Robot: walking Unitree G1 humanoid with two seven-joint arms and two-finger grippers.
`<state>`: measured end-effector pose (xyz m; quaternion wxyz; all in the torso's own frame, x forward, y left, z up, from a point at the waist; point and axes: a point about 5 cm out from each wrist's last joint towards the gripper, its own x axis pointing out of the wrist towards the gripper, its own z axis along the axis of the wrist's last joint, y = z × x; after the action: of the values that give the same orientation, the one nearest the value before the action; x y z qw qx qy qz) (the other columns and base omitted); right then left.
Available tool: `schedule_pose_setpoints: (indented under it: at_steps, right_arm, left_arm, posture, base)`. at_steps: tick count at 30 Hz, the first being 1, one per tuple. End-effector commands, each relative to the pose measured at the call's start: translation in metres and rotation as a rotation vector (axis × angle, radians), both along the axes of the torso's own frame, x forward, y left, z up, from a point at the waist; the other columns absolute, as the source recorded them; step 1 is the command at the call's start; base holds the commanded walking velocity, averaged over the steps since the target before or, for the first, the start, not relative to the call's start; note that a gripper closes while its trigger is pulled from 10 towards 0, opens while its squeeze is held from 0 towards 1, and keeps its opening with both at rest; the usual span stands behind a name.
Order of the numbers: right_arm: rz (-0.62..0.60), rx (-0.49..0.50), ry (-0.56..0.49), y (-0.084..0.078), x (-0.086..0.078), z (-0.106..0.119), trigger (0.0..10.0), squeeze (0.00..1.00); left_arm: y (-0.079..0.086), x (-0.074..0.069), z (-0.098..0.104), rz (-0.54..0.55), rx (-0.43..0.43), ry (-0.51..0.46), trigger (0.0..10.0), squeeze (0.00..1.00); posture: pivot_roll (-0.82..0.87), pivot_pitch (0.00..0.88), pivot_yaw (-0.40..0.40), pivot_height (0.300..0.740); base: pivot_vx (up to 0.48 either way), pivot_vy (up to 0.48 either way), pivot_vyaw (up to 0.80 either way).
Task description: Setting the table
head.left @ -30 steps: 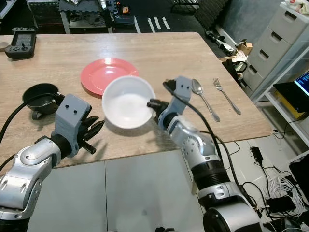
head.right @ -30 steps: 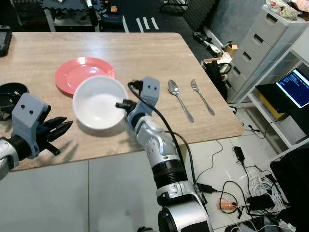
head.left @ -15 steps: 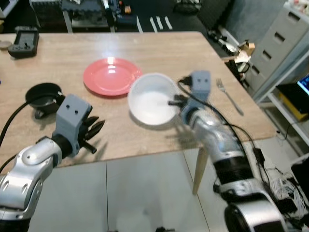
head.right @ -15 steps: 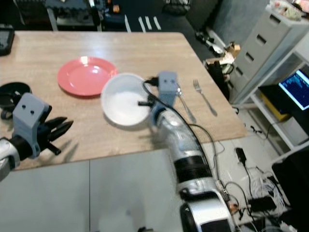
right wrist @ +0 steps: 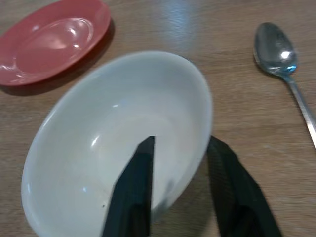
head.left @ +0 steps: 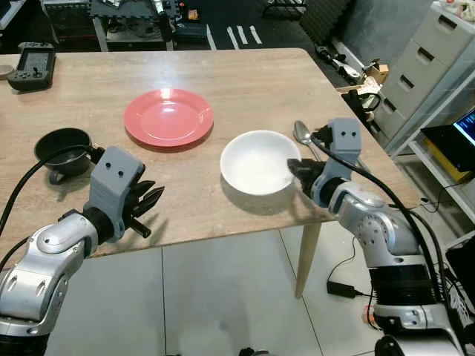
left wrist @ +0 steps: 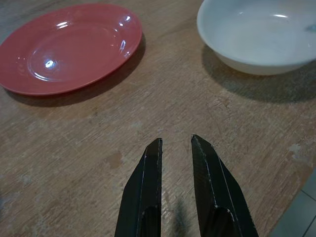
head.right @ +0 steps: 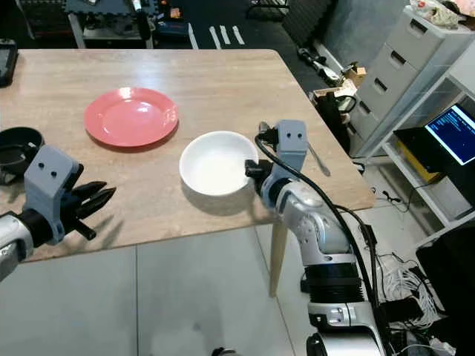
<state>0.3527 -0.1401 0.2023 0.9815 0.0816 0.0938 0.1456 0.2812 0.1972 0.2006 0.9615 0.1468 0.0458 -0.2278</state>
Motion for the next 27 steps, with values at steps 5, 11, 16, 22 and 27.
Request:
schedule_pose_setpoints:
  at_steps: [5, 11, 16, 22, 27]
  right_arm:
    - [-0.029, 0.012, 0.031, 0.001, 0.0, -0.005, 10.0, 0.0]
    - [-0.041, 0.005, 0.09, 0.009, 0.004, -0.016, 10.0, 0.0]
    - [-0.052, 0.0, 0.127, 0.014, 0.007, -0.027, 10.0, 0.0]
    - [-0.03, 0.004, 0.181, 0.025, 0.007, -0.041, 10.0, 0.0]
    - [-0.023, 0.027, 0.202, 0.031, 0.009, -0.043, 10.0, 0.0]
  left_arm:
    - [-0.002, 0.0, -0.001, -0.015, -0.002, 0.007, 10.0, 0.0]
    - [-0.002, 0.002, 0.006, -0.015, -0.006, -0.015, 10.0, 0.0]
    - [-0.003, 0.002, 0.005, -0.014, -0.008, -0.016, 10.0, 0.0]
    - [-0.002, 0.002, 0.004, -0.006, -0.007, -0.017, 10.0, 0.0]
    - [-0.002, 0.002, 0.005, -0.003, -0.007, -0.019, 10.0, 0.0]
  posture:
    - [0.06, 0.11, 0.001, 0.74]
    - [0.06, 0.111, -0.002, 0.74]
    - [0.07, 0.111, -0.006, 0.74]
    - [0.07, 0.111, -0.011, 0.74]
    - [0.07, 0.108, -0.013, 0.74]
  base:
    - [0.0, 0.0, 0.0]
    - [0.0, 0.0, 0.0]
    - [0.0, 0.0, 0.0]
    - [0.0, 0.0, 0.0]
    - [0.0, 0.0, 0.0]
